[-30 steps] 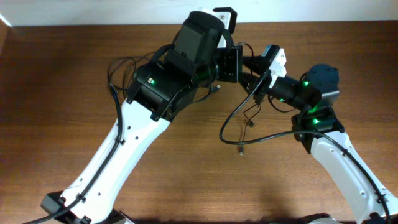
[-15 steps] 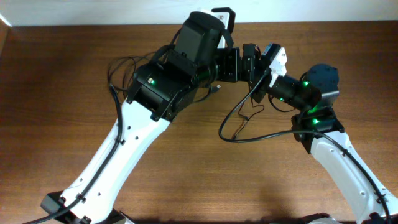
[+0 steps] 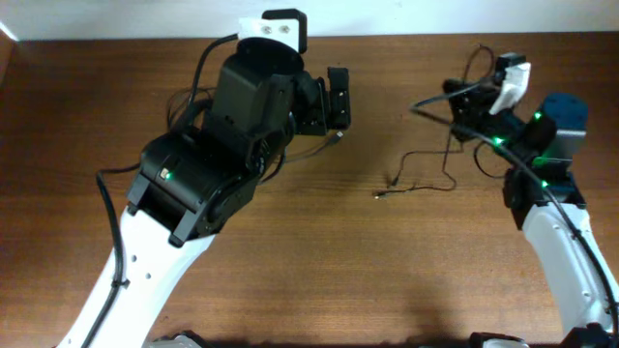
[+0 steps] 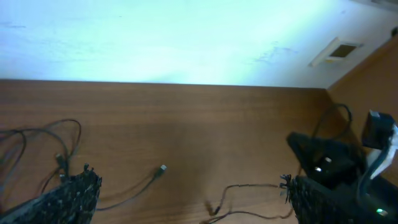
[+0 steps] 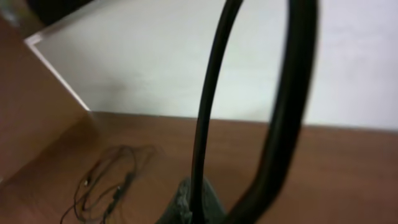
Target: Untangle cables
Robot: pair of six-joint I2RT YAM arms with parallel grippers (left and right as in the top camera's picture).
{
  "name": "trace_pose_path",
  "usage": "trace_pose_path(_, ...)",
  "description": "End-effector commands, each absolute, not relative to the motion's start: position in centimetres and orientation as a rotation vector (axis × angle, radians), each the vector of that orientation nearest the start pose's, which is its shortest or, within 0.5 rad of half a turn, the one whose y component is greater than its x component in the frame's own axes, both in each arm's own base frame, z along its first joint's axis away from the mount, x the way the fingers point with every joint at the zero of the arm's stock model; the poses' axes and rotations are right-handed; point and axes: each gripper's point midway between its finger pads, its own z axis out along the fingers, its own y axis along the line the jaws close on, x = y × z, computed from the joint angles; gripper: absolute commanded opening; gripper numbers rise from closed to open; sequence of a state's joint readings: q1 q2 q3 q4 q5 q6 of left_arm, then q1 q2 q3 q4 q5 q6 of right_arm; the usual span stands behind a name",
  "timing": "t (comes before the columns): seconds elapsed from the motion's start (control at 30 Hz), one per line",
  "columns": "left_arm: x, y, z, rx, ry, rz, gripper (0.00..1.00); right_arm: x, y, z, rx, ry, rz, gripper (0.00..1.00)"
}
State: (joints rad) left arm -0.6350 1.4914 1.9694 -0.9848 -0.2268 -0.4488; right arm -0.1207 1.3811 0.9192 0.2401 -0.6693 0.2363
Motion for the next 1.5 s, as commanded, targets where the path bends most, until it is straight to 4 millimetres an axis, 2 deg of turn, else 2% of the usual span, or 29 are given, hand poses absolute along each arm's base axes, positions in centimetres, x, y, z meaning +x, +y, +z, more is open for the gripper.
trace_pose_path(0.0, 34.6, -20.1, 42.7, 0.053, 2.081, -0.387, 0.99, 43.1, 2.5, 26.5, -0.066, 1.825, 0.656, 0.04)
trace_pose_path(0.13, 34.4, -20.0, 42.4, 0.056, 2.096, -0.378, 0.99, 42.2, -2.6, 23.8, 0.037, 1.922, 0.56, 0.04)
trace_pose_path(0.17, 34.4, -20.0, 42.3, 0.058, 2.099, -0.377, 0.99, 42.0, -3.3, 23.3, 0.051, 1.94, 0.542, 0.04)
trace_pose_path(0.2, 34.3, -19.9, 42.1, 0.06, 2.109, -0.371, 0.99, 41.5, -5.0, 22.2, 0.104, 1.979, 0.502, 0.04)
trace_pose_path(0.33, 33.7, -19.5, 41.0, 0.071, 2.156, -0.342, 0.99, 40.2, -9.3, 21.0, 0.247, 2.012, 0.447, 0.04)
trace_pose_path(0.47, 33.4, -18.9, 40.2, 0.073, 2.192, -0.305, 0.99, 38.5, -13.6, 19.2, 0.365, 2.068, 0.295, 0.04)
trace_pose_path(0.5, 33.4, -18.3, 40.0, 0.056, 2.194, -0.261, 0.99, 38.1, -14.4, 18.6, 0.397, 2.088, 0.262, 0.04)
trace_pose_path(0.57, 33.8, -15.6, 39.9, -0.013, 2.179, -0.091, 0.99, 37.4, -15.7, 17.2, 0.449, 2.124, 0.229, 0.04)
trace_pose_path(0.63, 33.7, -14.8, 39.7, -0.029, 2.18, -0.033, 0.99, 37.2, -16.8, 16.3, 0.494, 2.142, 0.193, 0.04)
trace_pose_path(0.8, 33.5, -14.6, 39.2, -0.022, 2.199, -0.018, 0.99, 36.0, -20.1, 13.6, 0.623, 2.177, 0.125, 0.04)
trace_pose_path(1.07, 33.8, -15.0, 39.4, -0.025, 2.185, -0.041, 0.99, 32.6, -27.6, 9.8, 0.851, 2.143, 0.042, 0.04)
trace_pose_path(1.17, 33.5, -14.8, 39.0, -0.017, 2.204, -0.025, 0.99, 30.4, -30.3, 7.7, 0.969, 2.153, -0.048, 0.04)
trace_pose_path(1.27, 33.5, -14.8, 38.9, -0.016, 2.207, -0.023, 0.99, 28.4, -32.2, 6.3, 1.064, 2.164, -0.133, 0.04)
trace_pose_path(1.33, 33.5, -14.9, 38.9, -0.012, 2.211, -0.029, 0.99, 27.0, -33.4, 5.9, 1.12, 2.163, -0.206, 0.04)
trace_pose_path(1.47, 33.7, -15.1, 38.6, -0.01, 2.217, -0.024, 0.99, 23.6, -35.8, 5.6, 1.251, 2.174, -0.461, 0.04)
